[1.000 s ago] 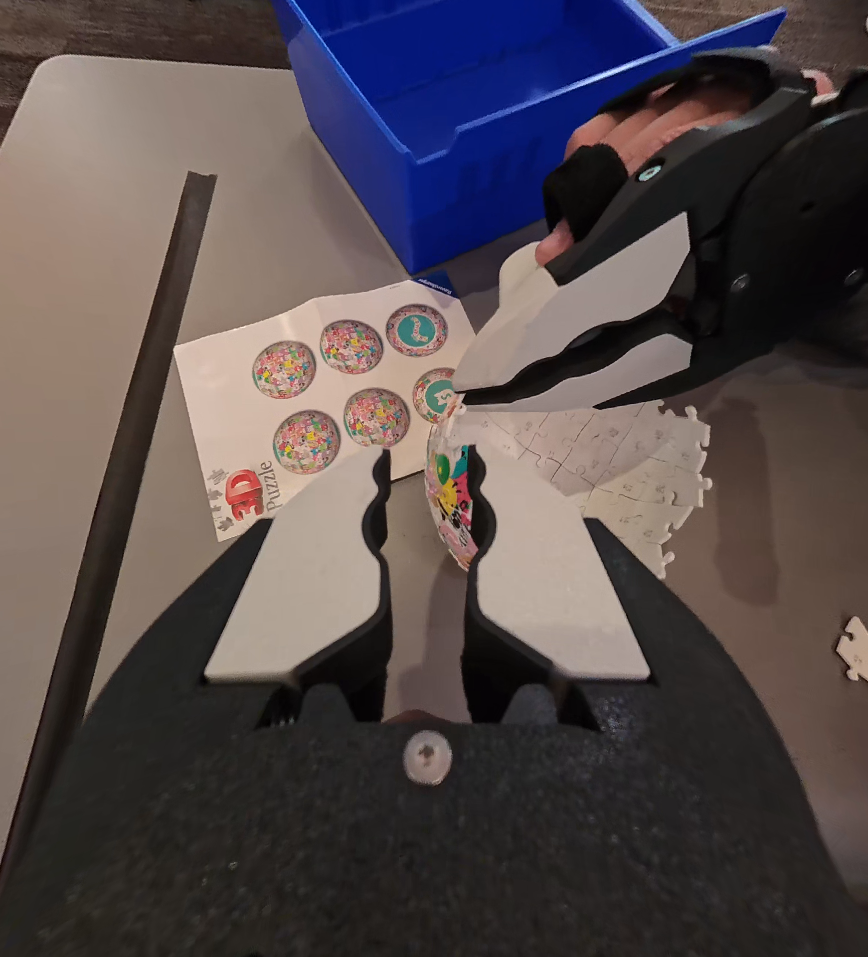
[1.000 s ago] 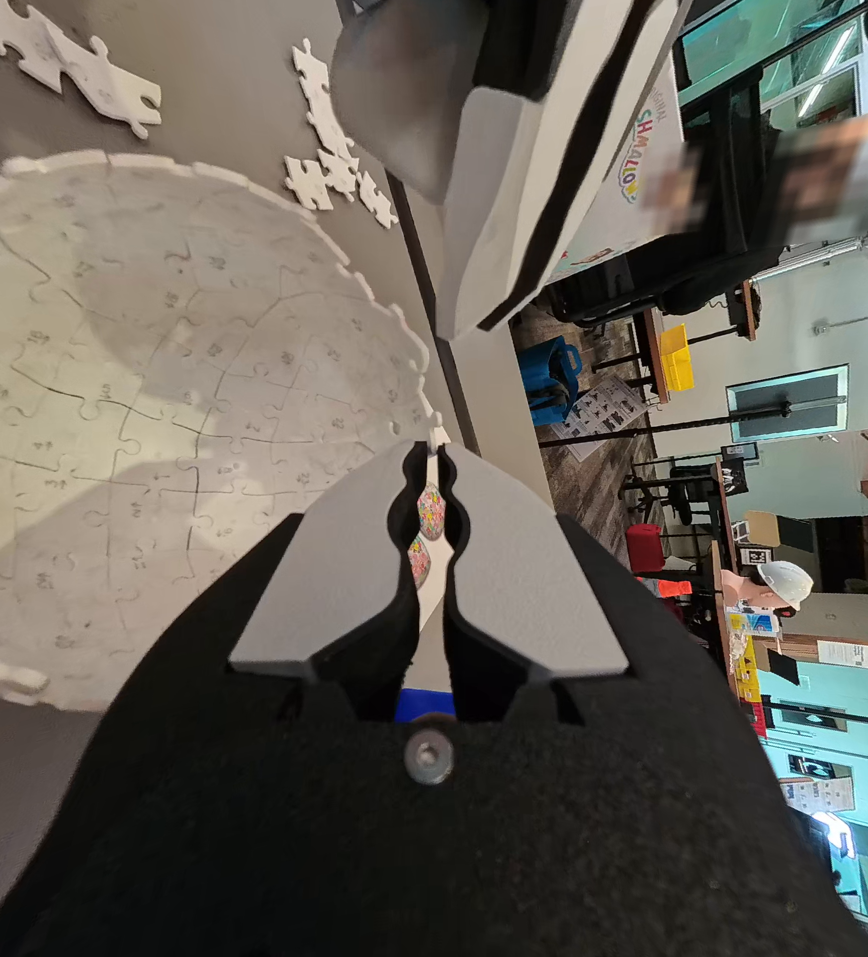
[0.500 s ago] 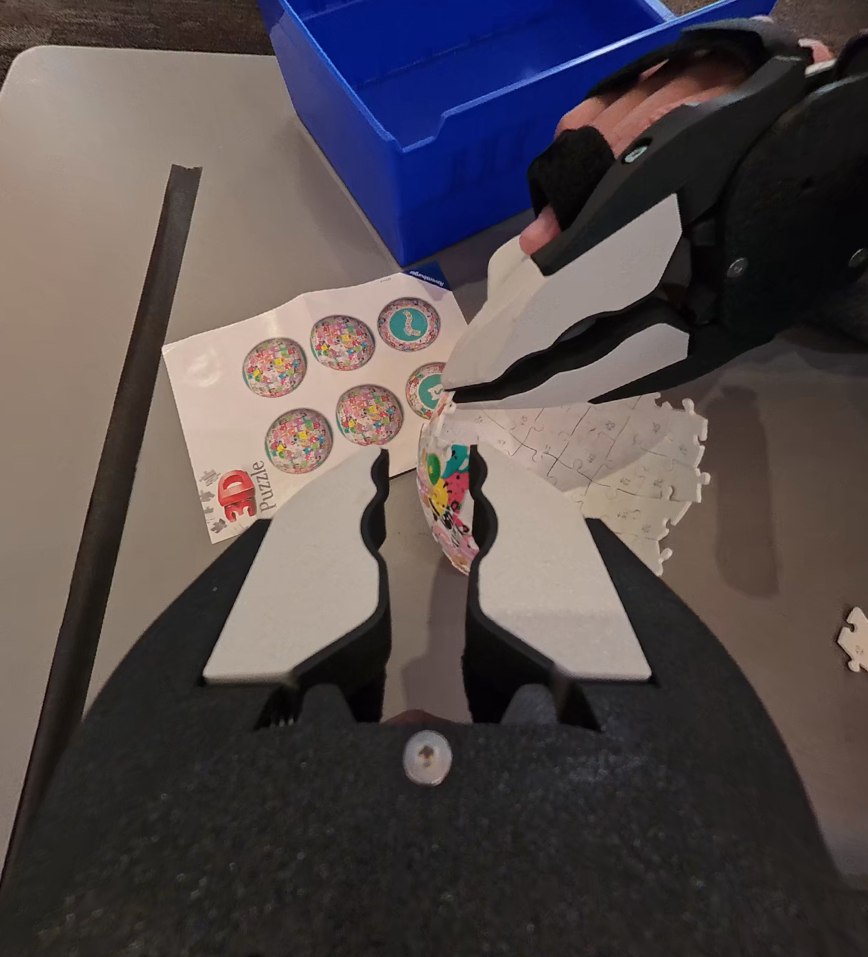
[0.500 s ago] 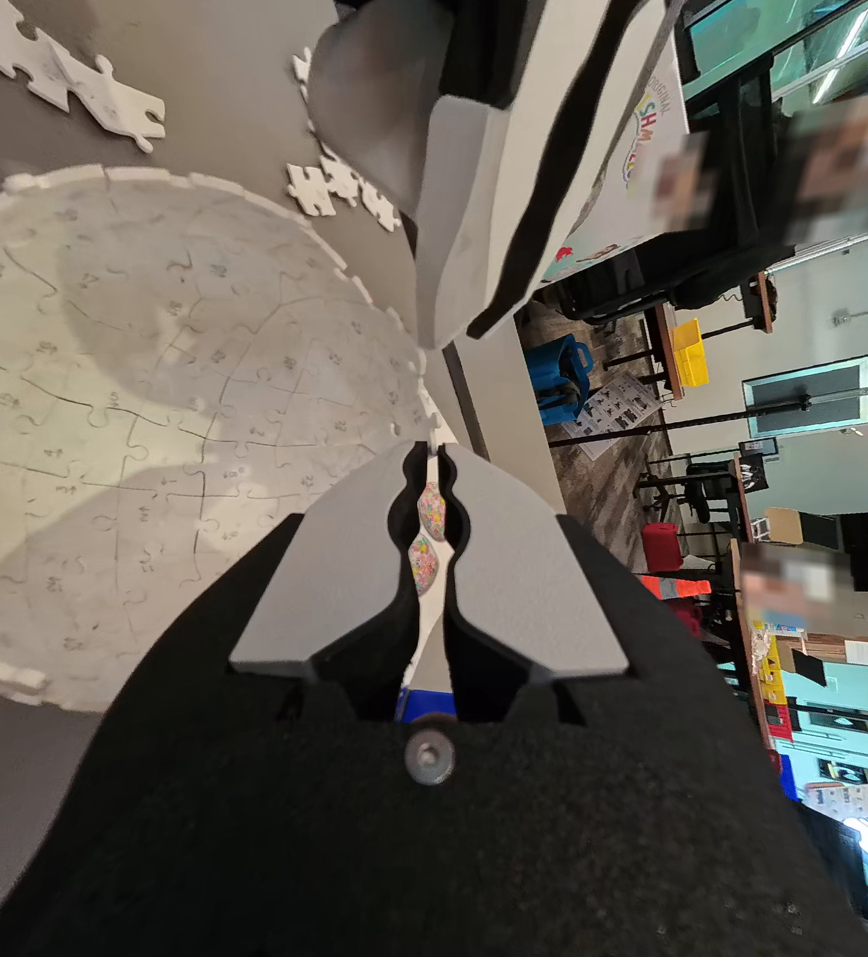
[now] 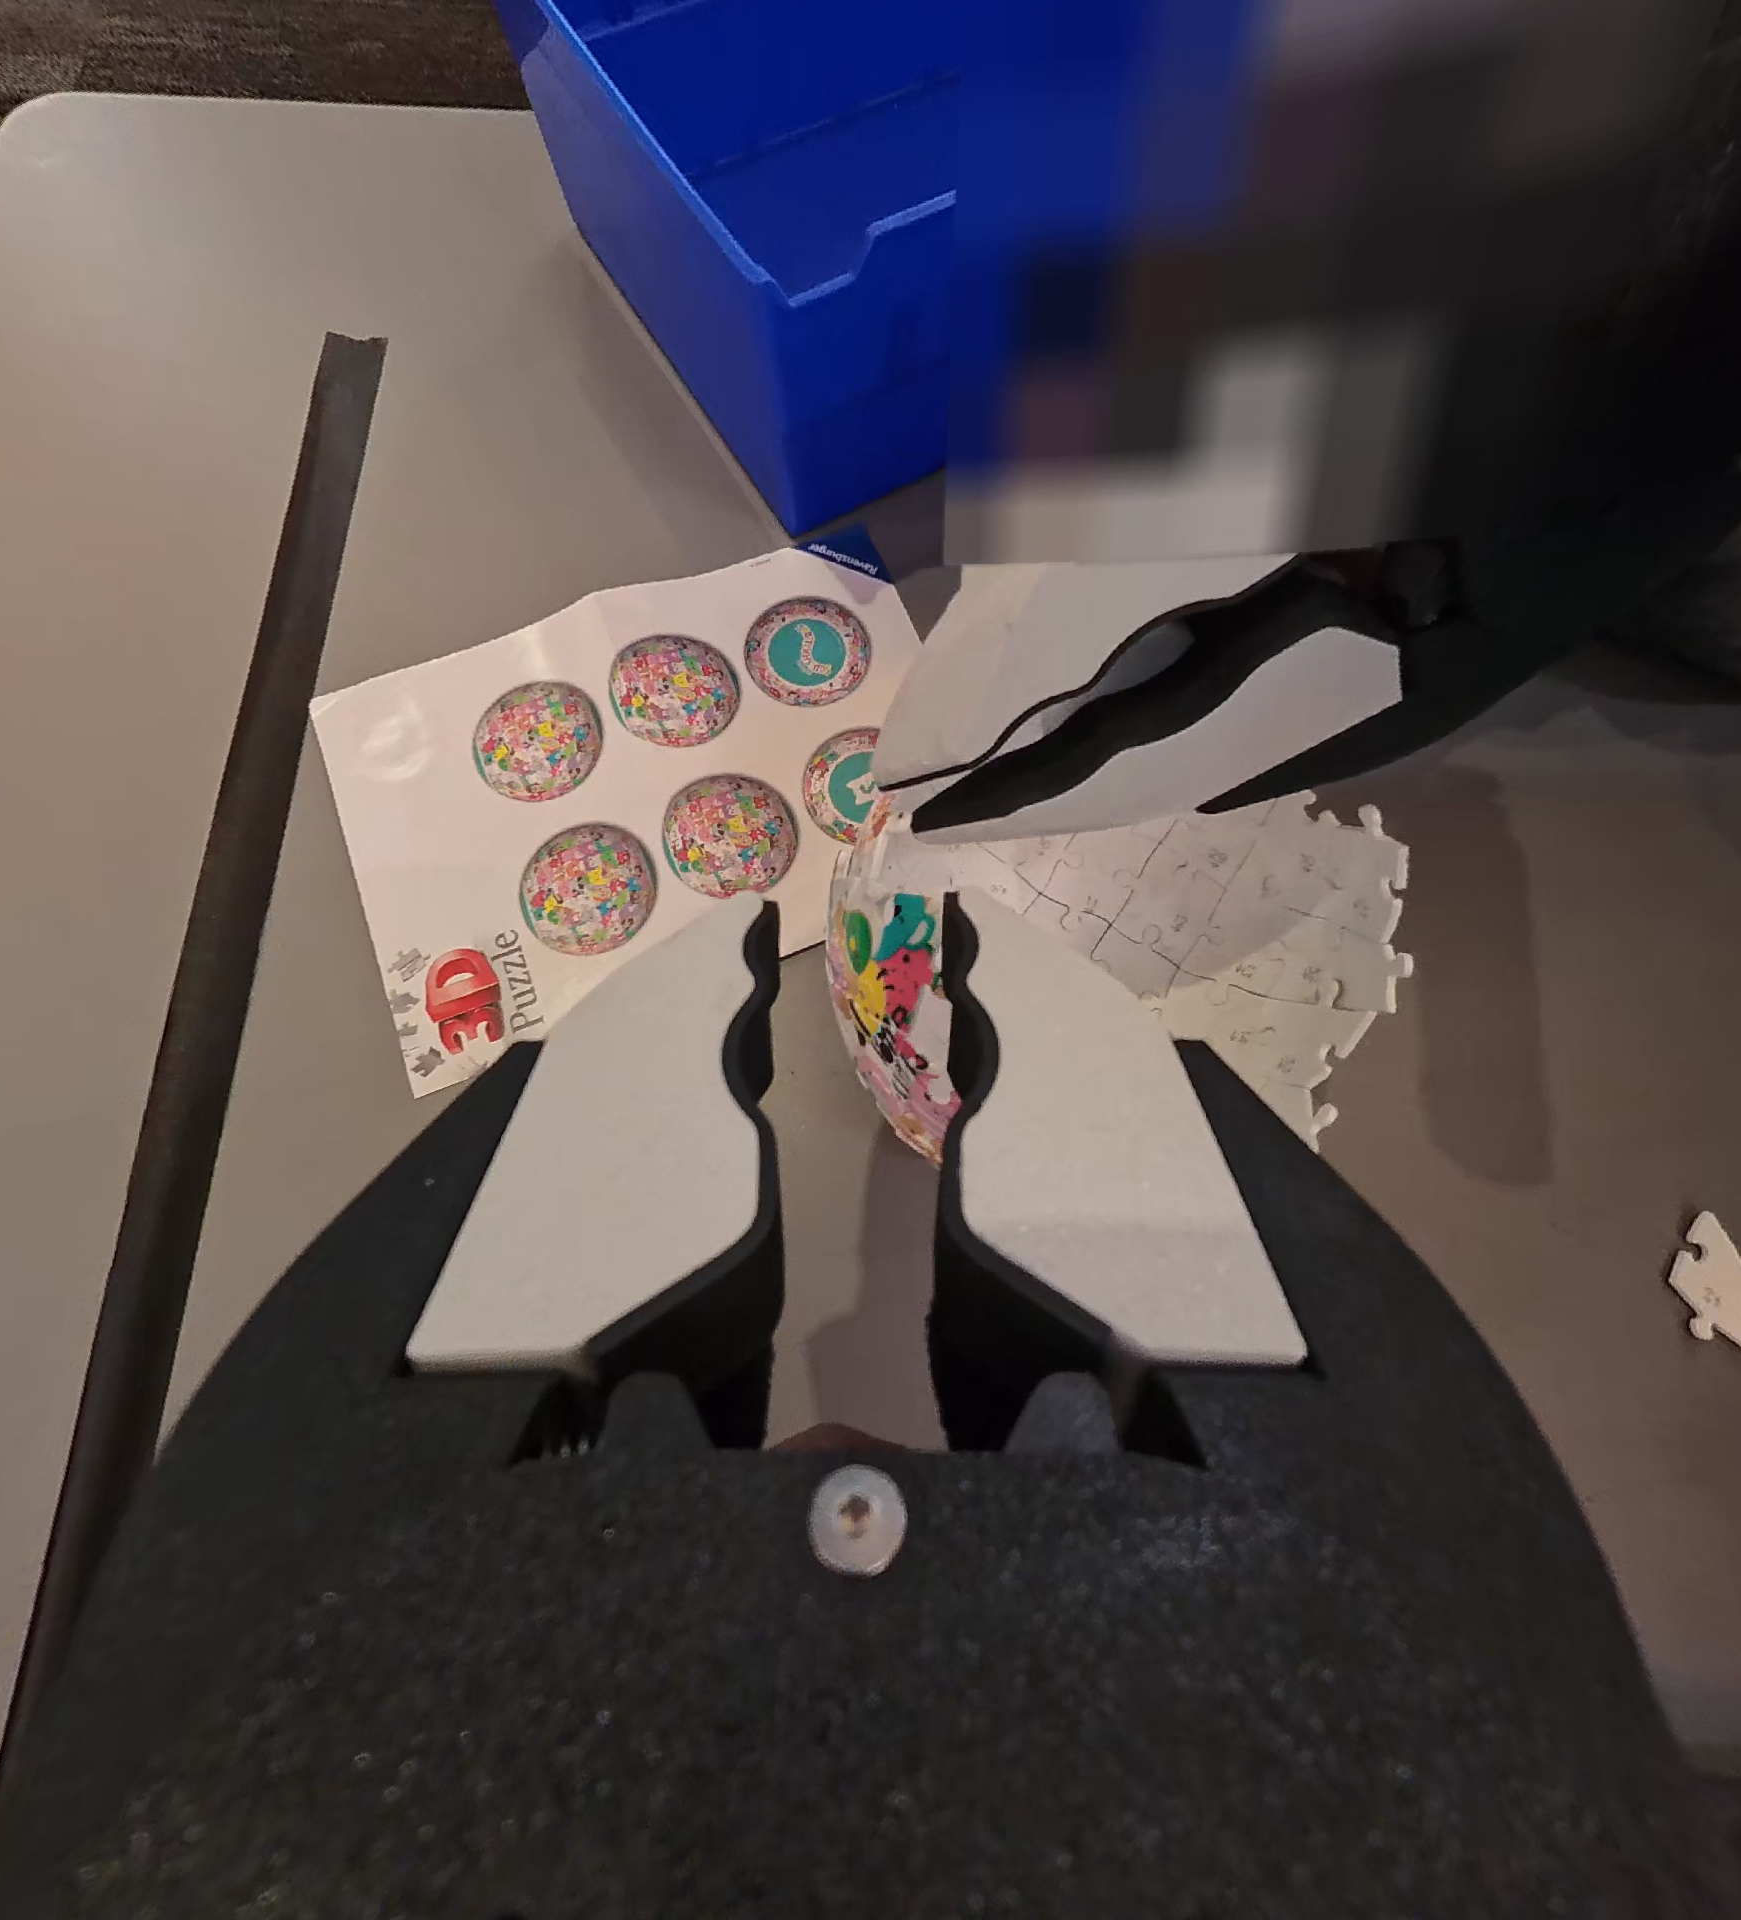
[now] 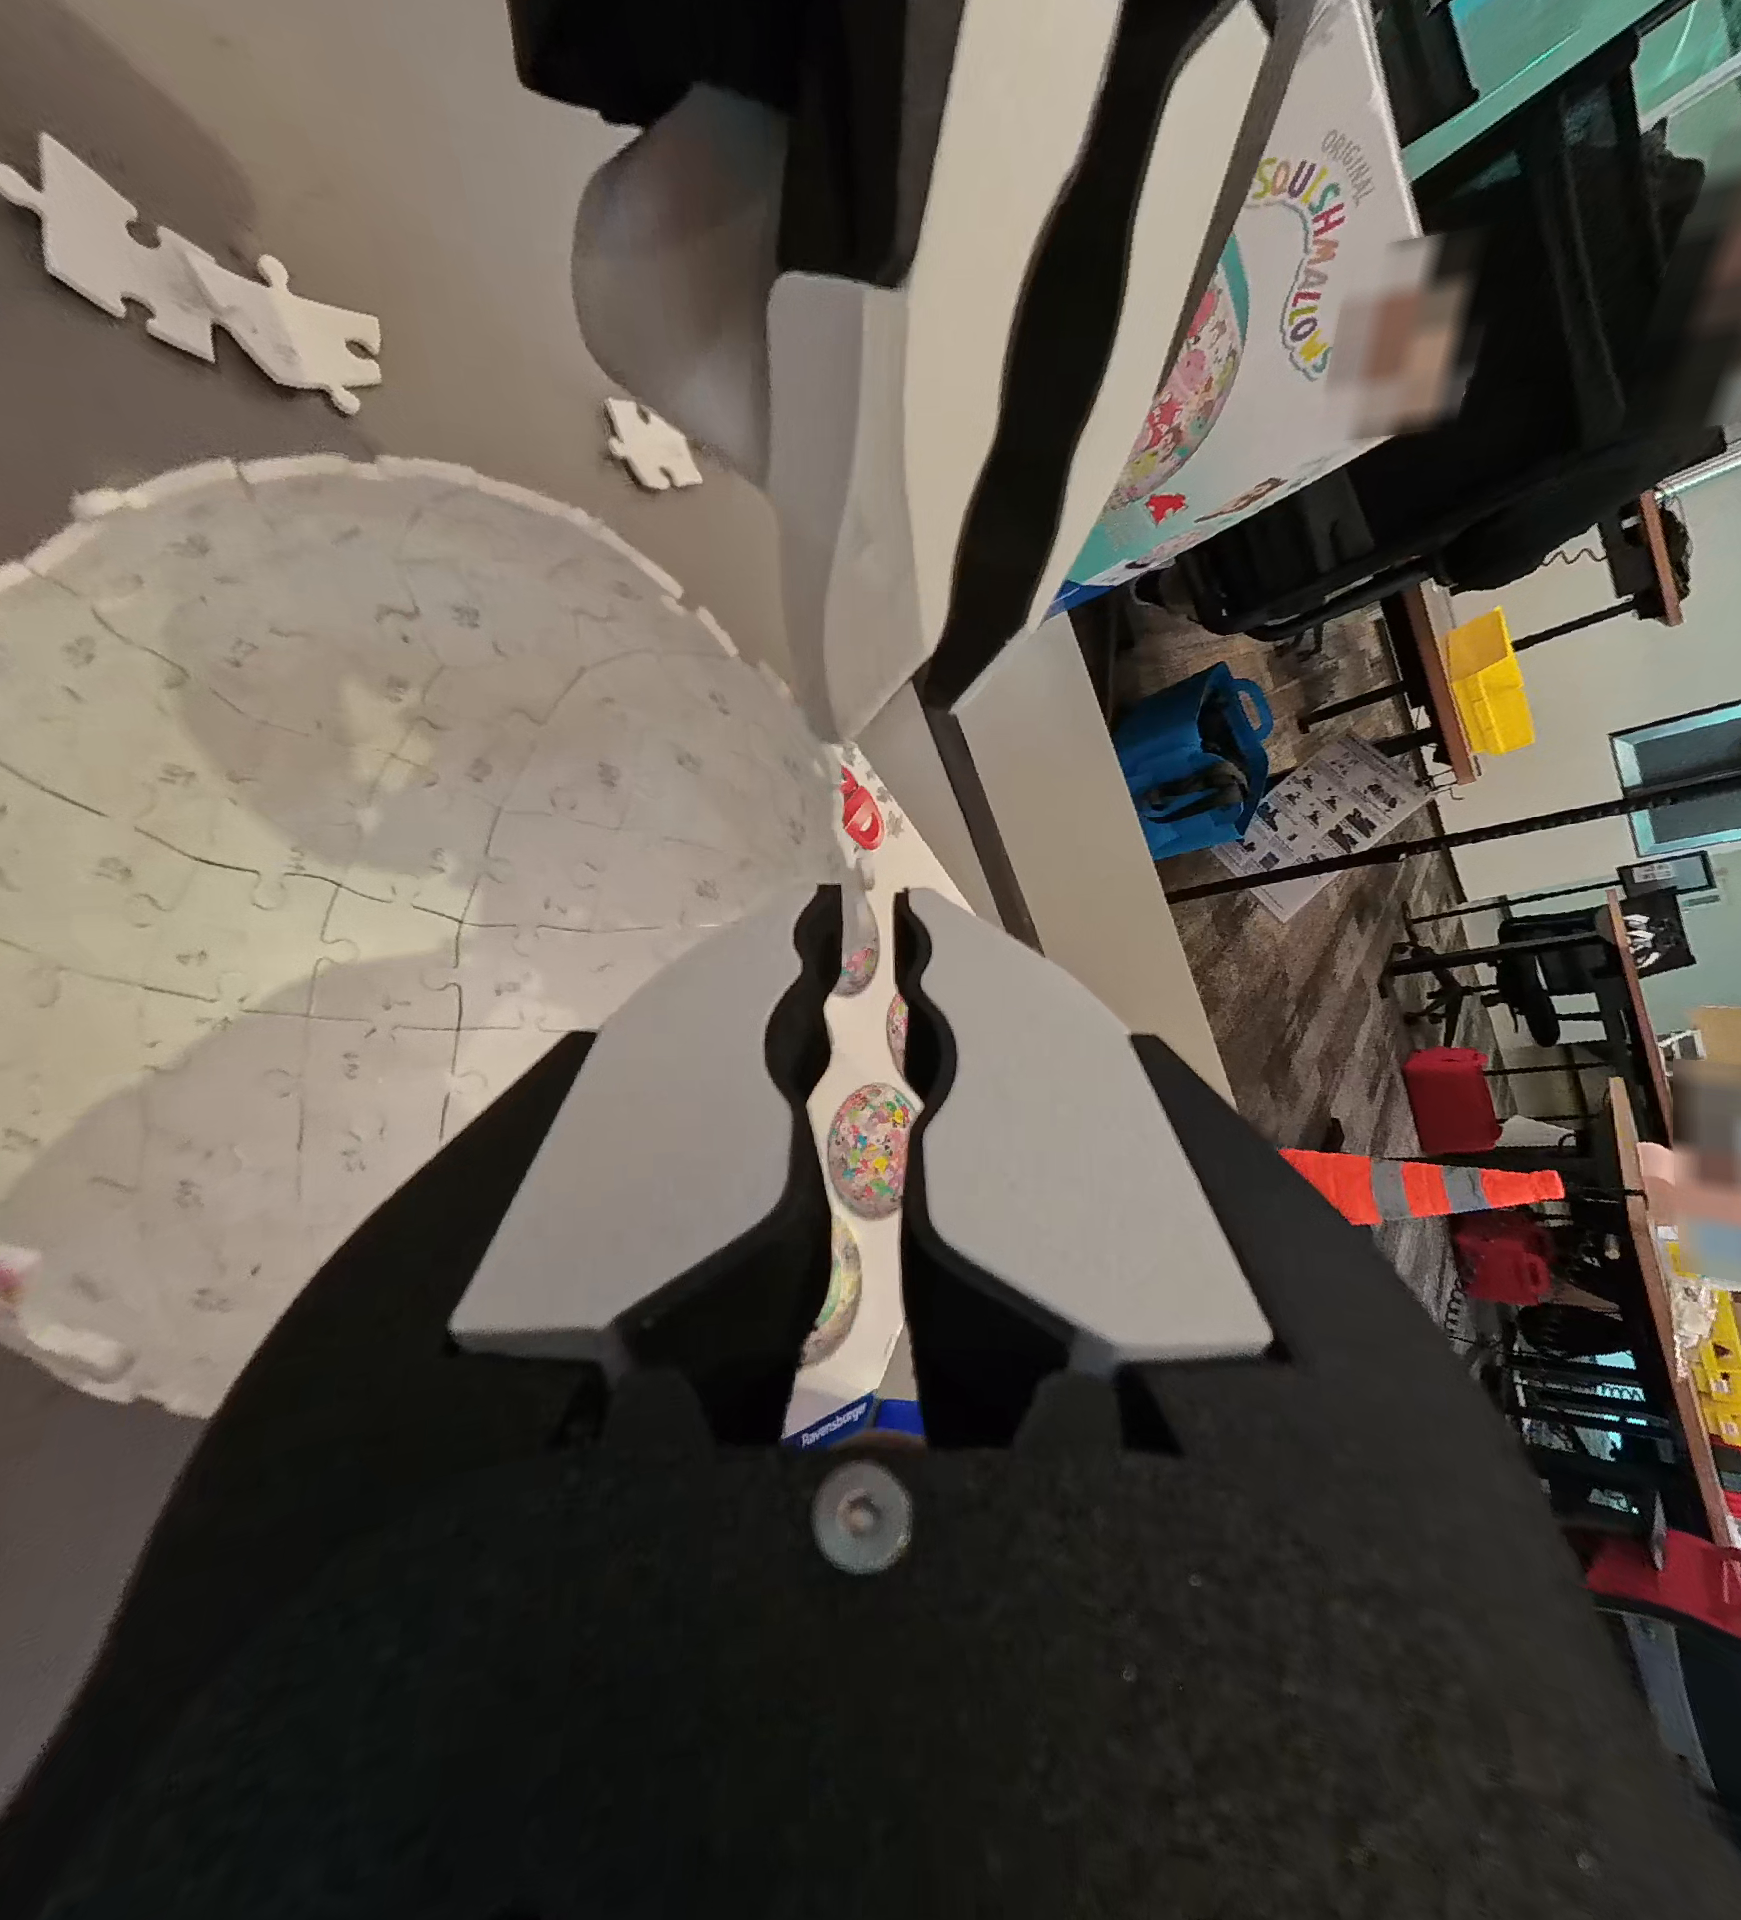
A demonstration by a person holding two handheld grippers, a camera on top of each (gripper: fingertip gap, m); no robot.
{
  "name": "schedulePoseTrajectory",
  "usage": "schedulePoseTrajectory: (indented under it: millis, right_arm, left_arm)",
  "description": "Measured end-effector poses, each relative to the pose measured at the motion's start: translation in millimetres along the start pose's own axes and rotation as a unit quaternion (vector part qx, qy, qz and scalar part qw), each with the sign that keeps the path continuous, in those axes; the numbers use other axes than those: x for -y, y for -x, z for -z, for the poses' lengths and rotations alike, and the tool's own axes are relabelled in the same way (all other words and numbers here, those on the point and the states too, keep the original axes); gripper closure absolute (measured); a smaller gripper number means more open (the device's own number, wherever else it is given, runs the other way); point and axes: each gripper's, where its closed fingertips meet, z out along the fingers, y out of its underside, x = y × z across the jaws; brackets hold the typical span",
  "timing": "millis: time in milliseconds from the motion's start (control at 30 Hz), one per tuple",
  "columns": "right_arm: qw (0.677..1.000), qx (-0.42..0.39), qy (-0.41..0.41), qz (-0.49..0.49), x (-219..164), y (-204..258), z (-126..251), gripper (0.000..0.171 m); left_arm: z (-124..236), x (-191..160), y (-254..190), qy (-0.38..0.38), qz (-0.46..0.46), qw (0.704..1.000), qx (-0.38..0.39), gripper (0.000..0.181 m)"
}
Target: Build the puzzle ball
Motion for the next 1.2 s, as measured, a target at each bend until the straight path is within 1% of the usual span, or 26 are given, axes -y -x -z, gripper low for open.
schedulePoseTrajectory:
  millis: [100,233,400,500,633,900,1033,1200]
  right_arm:
    - [1.000,0.015,0.002,-0.008,1,3,-1,0.161]
    - [0.999,0.041,0.018,-0.015,-1,7,-4,0.157]
    - [0.996,0.076,0.048,-0.024,-4,8,-3,0.156]
    - [0.993,0.096,0.070,-0.018,-6,7,-4,0.156]
    - [0.990,0.102,0.101,0.015,-8,1,-9,0.156]
    - [0.981,0.142,0.126,0.034,-8,4,-16,0.156]
    - [0.977,0.166,0.129,0.045,-11,8,-17,0.156]
    - [0.969,0.197,0.141,0.058,-17,11,-21,0.157]
  left_arm:
    - [0,0,0,0.000,-0.001,1.000,-0.001,0.152]
    - [1,0,0,0.000,-0.001,1.000,0.000,0.152]
    - [3,0,2,-0.007,0.005,1.000,-0.004,0.152]
    - [4,1,2,-0.015,0.009,1.000,-0.009,0.152]
    - [6,1,5,-0.021,0.014,1.000,-0.012,0.152]
    - [11,-6,16,-0.031,0.026,0.999,-0.009,0.152]
    - [11,-11,29,-0.065,0.046,0.997,-0.016,0.152]
    - [6,-18,62,-0.140,0.093,0.986,-0.004,0.152]
